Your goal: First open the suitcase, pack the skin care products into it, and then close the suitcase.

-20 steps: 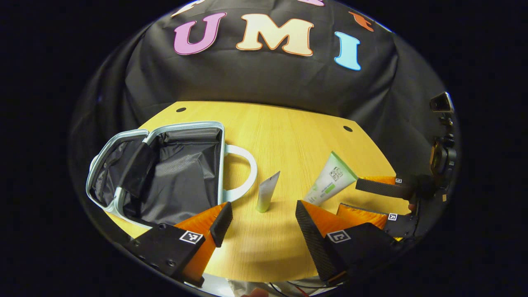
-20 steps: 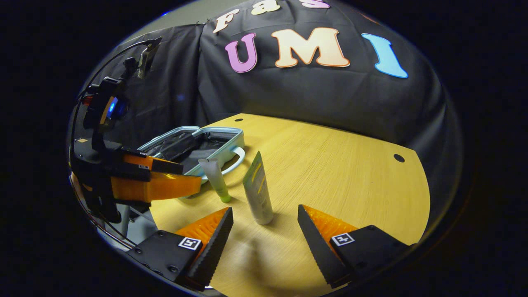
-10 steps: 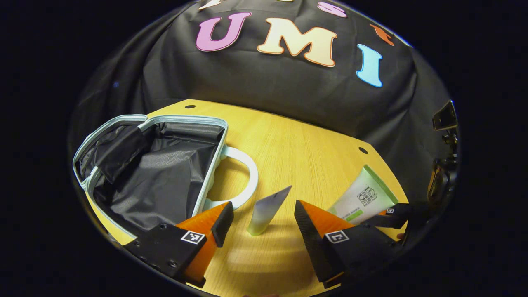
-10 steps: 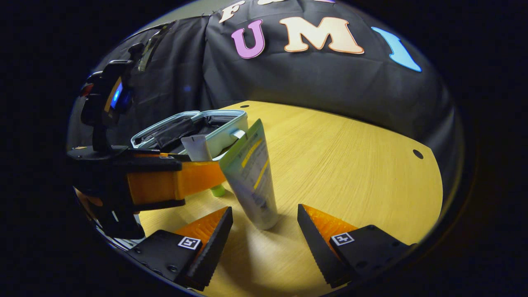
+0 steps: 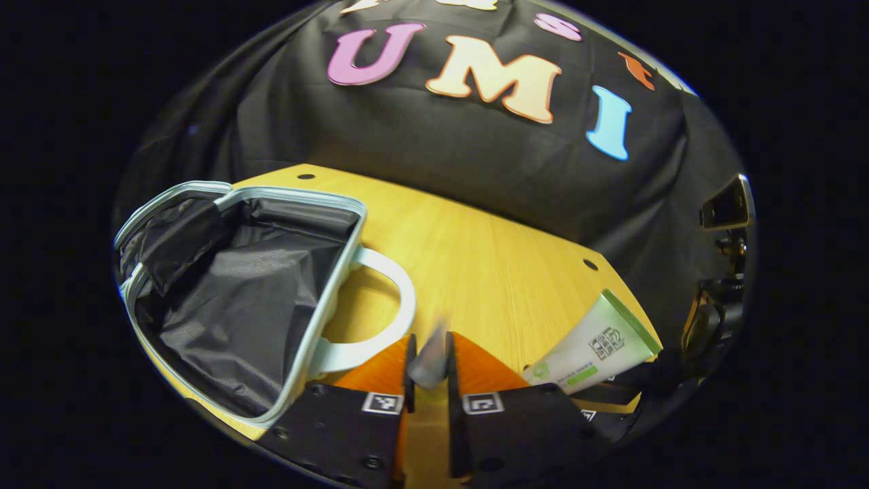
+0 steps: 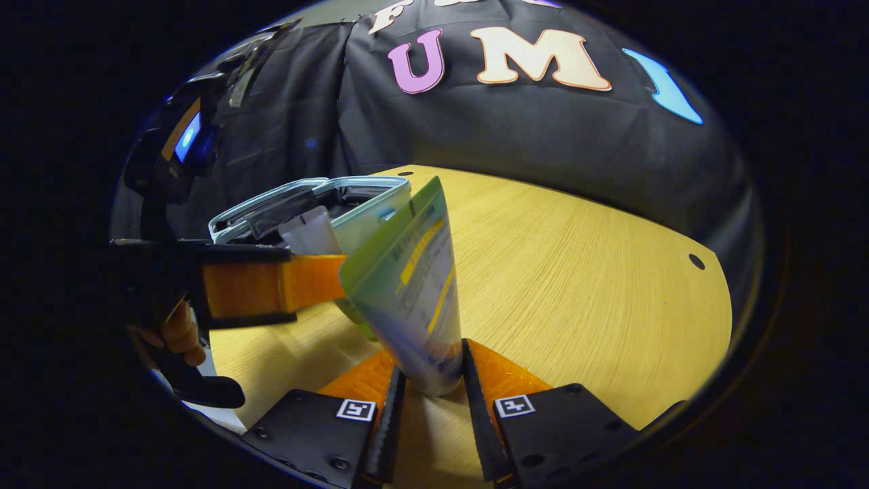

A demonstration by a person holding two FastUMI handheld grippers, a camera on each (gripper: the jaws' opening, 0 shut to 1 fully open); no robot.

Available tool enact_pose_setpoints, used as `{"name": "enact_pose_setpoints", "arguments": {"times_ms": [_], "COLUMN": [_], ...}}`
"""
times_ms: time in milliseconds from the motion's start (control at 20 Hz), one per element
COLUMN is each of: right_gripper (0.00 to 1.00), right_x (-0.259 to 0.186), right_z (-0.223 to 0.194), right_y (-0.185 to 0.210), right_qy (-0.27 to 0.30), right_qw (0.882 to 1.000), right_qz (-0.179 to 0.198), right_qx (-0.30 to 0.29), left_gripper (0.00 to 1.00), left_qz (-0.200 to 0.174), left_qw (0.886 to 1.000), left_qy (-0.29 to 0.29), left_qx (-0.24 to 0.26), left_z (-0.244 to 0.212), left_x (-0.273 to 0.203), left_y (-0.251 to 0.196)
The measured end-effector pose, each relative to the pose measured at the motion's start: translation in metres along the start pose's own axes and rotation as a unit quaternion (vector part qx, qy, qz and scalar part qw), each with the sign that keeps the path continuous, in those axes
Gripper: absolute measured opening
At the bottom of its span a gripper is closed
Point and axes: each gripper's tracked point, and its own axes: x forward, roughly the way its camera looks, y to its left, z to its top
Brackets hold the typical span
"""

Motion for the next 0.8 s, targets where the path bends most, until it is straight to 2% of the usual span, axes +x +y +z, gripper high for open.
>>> {"name": "enact_pose_setpoints", "arguments": {"times_ms": [150, 350, 600, 700, 800], "right_gripper": [0.45, 0.45, 0.44, 0.43, 0.43], "right_x": [-0.001, -0.005, -0.017, -0.024, -0.03], "right_z": [-0.001, -0.003, -0.004, -0.001, 0.005], "right_y": [0.003, 0.001, -0.004, -0.005, -0.006], "right_qy": [0.002, 0.009, 0.025, 0.028, 0.03], "right_qw": [1.0, 1.0, 1.0, 0.999, 0.999], "right_qz": [0.002, -0.002, -0.016, -0.021, -0.029], "right_qx": [-0.01, -0.011, -0.007, 0.003, 0.005], "left_gripper": [0.12, 0.11, 0.11, 0.11, 0.11], "left_qz": [-0.007, -0.024, -0.06, -0.061, -0.044], "left_qw": [1.0, 0.999, 0.997, 0.997, 0.998], "left_qy": [0.01, 0.013, 0.02, 0.033, 0.046], "left_qx": [-0.028, -0.027, -0.037, -0.022, -0.006], "left_z": [-0.002, 0.011, 0.059, 0.078, 0.092], "left_x": [-0.001, -0.014, -0.05, -0.067, -0.078], "left_y": [0.002, -0.006, -0.022, -0.007, 0.021]}}
